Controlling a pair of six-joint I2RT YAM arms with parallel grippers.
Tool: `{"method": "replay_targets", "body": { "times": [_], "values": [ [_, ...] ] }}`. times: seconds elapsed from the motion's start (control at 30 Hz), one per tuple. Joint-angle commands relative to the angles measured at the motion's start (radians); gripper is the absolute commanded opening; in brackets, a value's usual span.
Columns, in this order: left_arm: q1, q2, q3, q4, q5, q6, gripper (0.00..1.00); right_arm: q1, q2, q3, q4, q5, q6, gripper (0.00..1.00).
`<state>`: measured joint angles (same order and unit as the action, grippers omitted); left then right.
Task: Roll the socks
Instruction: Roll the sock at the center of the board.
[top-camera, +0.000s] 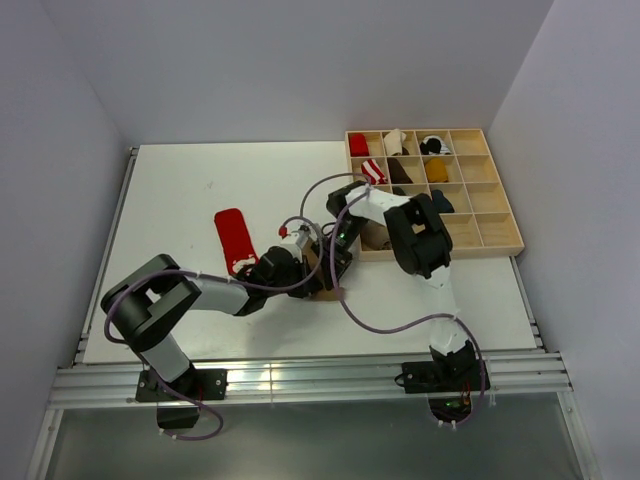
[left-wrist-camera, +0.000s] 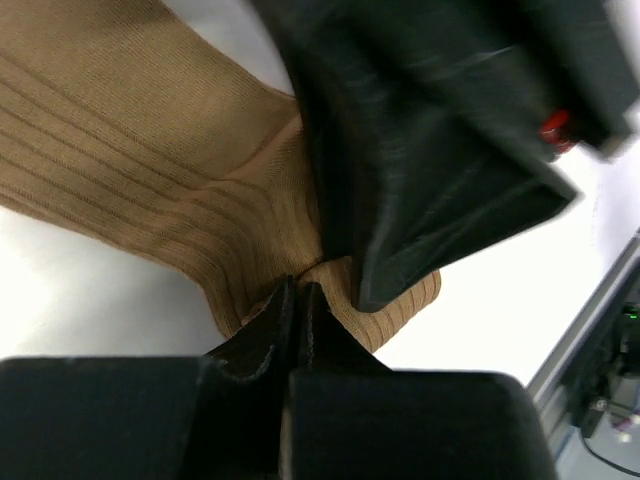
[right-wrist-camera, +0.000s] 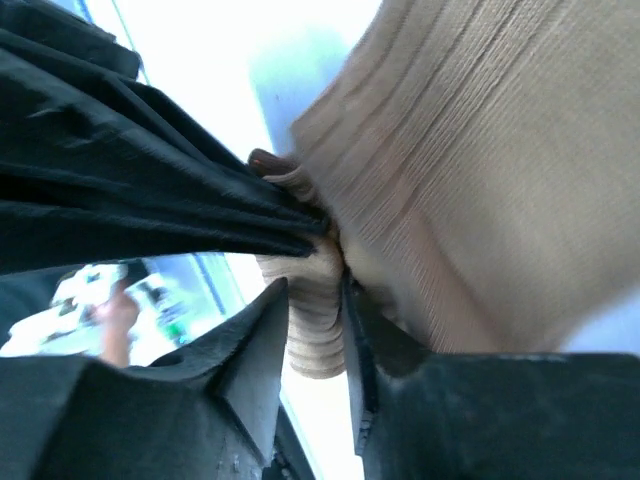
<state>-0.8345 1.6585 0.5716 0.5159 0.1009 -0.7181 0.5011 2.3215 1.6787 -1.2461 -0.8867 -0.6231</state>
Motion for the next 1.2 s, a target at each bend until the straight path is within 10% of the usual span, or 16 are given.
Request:
{"method": "replay_targets", "body": {
  "times": [0.0,0.63,1.17],
  "values": [
    [-0.009,0.069,-0.026,-0.221,0.039,-0.040,0.00,-0.018,-0.152,-0.071,0.239,0.051,0.072,0.38],
    [0.155,0.136,0.039,-0.398,0.340,-0.199,0.00,-0.124,-0.568,-0.402,0.602,0.143,0.086,0.47],
    [0.259,0.259,0.021,-0.386,0.586,-0.310,0.00,0.168,-0.904,-0.810,0.809,0.279,-0.179,0.57]
  ]
}}
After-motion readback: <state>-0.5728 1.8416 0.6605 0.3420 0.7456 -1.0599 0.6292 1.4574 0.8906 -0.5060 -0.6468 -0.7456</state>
